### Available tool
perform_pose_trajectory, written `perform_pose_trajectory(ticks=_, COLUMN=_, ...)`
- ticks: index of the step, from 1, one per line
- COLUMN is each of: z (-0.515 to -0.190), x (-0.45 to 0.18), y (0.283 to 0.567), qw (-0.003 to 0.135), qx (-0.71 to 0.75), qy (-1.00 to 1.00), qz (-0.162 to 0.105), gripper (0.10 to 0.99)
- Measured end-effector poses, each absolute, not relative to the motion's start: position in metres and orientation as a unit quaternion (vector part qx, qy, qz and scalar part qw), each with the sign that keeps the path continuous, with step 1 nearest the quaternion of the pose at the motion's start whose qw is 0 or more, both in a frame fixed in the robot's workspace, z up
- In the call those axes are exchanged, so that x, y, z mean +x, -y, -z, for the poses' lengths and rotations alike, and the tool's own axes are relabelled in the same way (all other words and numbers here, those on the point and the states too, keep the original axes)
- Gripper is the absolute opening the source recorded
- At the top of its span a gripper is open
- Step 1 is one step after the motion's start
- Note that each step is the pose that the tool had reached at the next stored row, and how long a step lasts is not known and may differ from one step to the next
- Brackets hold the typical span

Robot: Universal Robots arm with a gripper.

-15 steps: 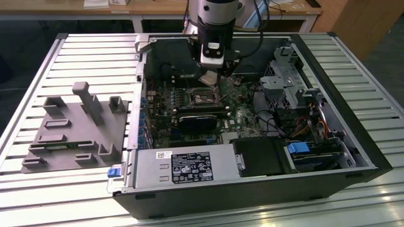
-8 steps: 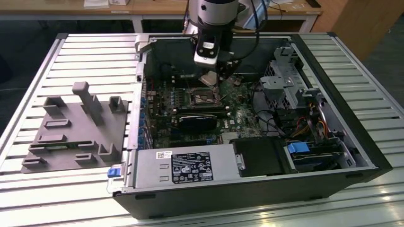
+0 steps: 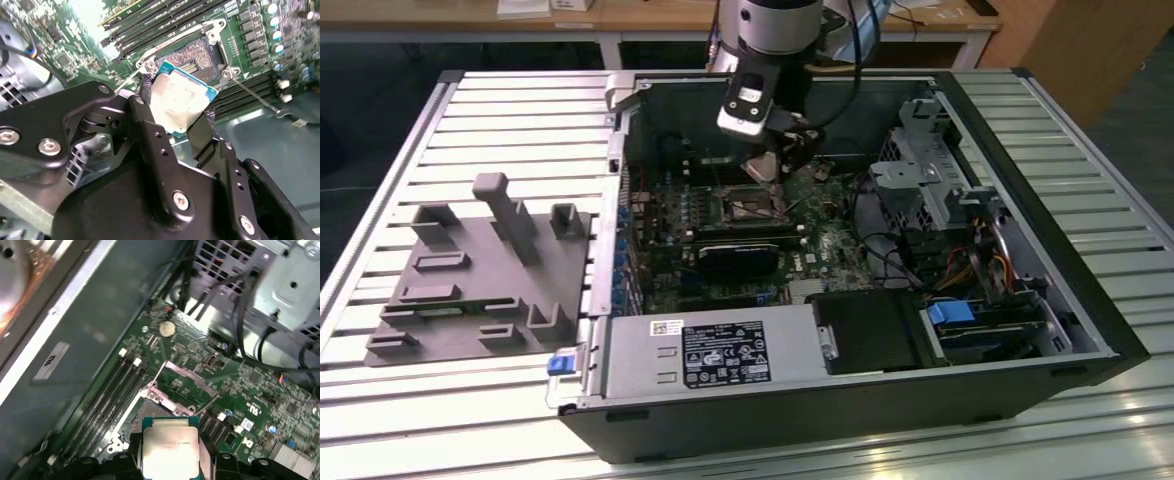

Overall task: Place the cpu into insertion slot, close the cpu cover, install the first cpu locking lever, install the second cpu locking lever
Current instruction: 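Place the cpu into insertion slot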

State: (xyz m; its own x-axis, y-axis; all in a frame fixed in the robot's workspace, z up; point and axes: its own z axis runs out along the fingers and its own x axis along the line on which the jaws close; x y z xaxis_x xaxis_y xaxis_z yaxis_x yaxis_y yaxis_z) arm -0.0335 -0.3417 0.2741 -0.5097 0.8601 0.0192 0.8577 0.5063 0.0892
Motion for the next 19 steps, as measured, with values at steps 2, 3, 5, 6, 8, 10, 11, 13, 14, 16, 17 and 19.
perform_pose_trajectory(ticks=2, z=-0.2734, x=-0.0335, y=0.3417, qw=0.015, qx=0.51, qy=-0.859, qz=-0.043, gripper=0.537)
perform_pose_trajectory(ticks=3, z=-0.2731, x=-0.0335, y=0.3417, qw=0.015, qx=0.519, qy=-0.854, qz=-0.043, gripper=0.537)
perform_pose_trajectory(ticks=5, z=-0.2727, x=-0.0335, y=0.3417, qw=0.016, qx=0.534, qy=-0.844, qz=-0.043, gripper=0.537)
perform_pose_trajectory(ticks=6, z=-0.2726, x=-0.0335, y=0.3417, qw=0.016, qx=0.541, qy=-0.84, qz=-0.043, gripper=0.537)
perform_pose_trajectory(ticks=8, z=-0.2722, x=-0.0335, y=0.3417, qw=0.017, qx=0.556, qy=-0.83, qz=-0.043, gripper=0.537)
perform_pose_trajectory(ticks=10, z=-0.2718, x=-0.0335, y=0.3417, qw=0.018, qx=0.571, qy=-0.819, qz=-0.042, gripper=0.537)
perform_pose_trajectory(ticks=11, z=-0.2717, x=-0.0335, y=0.3417, qw=0.018, qx=0.579, qy=-0.814, qz=-0.042, gripper=0.537)
perform_pose_trajectory(ticks=13, z=-0.2713, x=-0.0335, y=0.3417, qw=0.019, qx=0.593, qy=-0.804, qz=-0.042, gripper=0.537)
perform_pose_trajectory(ticks=14, z=-0.2712, x=-0.0335, y=0.3417, qw=0.019, qx=0.6, qy=-0.799, qz=-0.042, gripper=0.537)
perform_pose_trajectory(ticks=16, z=-0.2709, x=-0.0335, y=0.3417, qw=0.02, qx=0.612, qy=-0.79, qz=-0.041, gripper=0.537)
perform_pose_trajectory(ticks=17, z=-0.2708, x=-0.0335, y=0.3417, qw=0.02, qx=0.618, qy=-0.785, qz=-0.041, gripper=0.537)
perform_pose_trajectory(ticks=19, z=-0.2705, x=-0.0335, y=0.3417, qw=0.021, qx=0.632, qy=-0.773, qz=-0.041, gripper=0.537)
